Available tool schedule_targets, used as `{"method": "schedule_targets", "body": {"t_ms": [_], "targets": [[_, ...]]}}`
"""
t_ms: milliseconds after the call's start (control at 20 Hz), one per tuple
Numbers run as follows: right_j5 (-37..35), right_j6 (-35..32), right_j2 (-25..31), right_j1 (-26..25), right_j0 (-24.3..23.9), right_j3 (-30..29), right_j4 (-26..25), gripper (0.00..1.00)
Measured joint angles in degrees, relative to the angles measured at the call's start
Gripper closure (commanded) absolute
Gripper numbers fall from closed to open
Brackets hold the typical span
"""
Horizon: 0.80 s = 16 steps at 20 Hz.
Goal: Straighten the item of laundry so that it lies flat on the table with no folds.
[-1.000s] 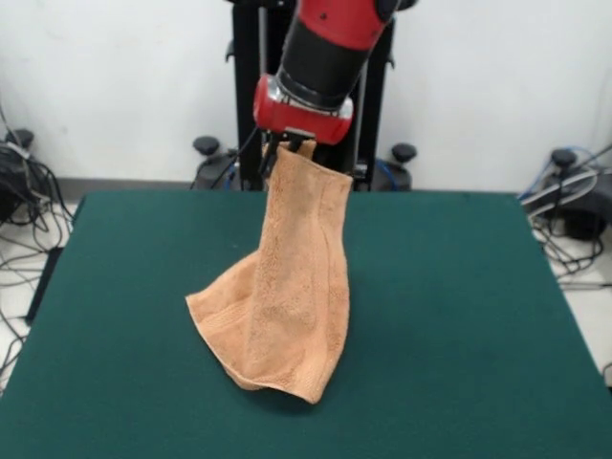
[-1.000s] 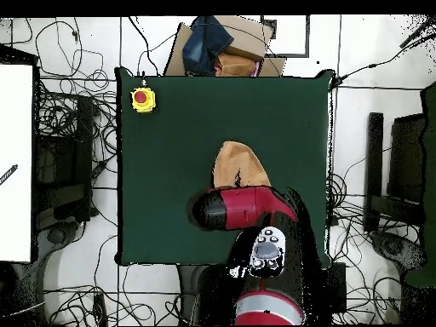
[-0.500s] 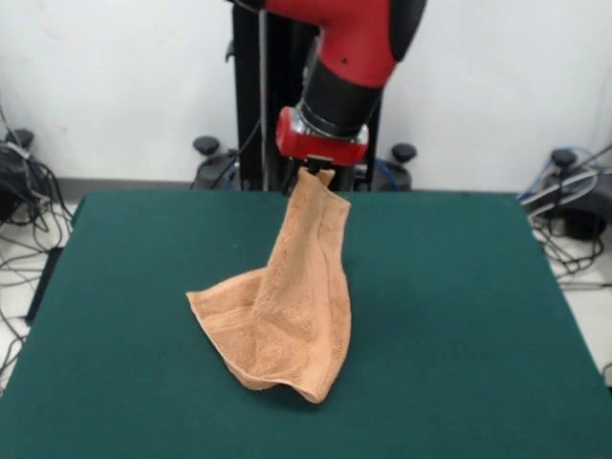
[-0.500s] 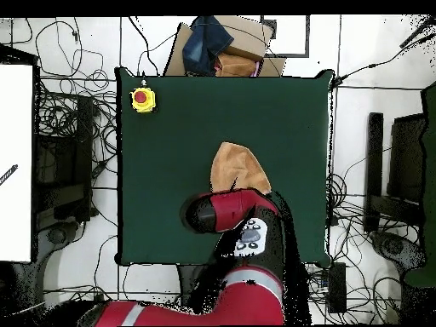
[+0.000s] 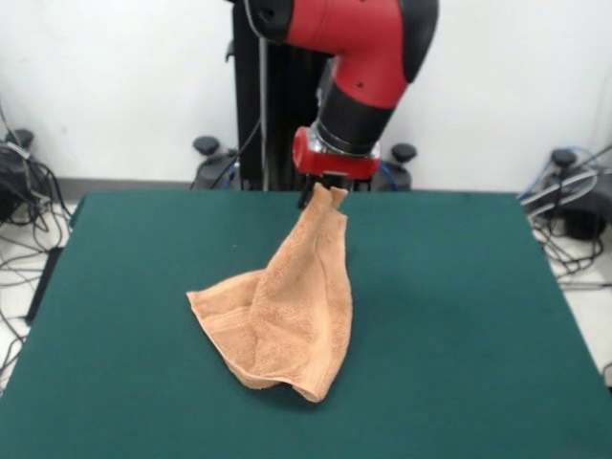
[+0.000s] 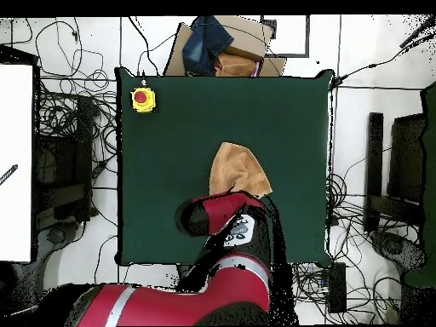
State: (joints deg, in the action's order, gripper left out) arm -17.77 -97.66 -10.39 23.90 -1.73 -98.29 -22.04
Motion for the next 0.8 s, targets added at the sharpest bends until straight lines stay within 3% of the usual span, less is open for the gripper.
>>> {"method": "schedule_targets", "body": {"t_ms": [500, 800], "targets": [[1.8, 0.0, 0.0, -1.4, 0.8, -0.9, 1.0, 1.0], [1.7, 0.0, 1.0, 2.8, -0.5, -5.4, 3.3, 1.0]]}}
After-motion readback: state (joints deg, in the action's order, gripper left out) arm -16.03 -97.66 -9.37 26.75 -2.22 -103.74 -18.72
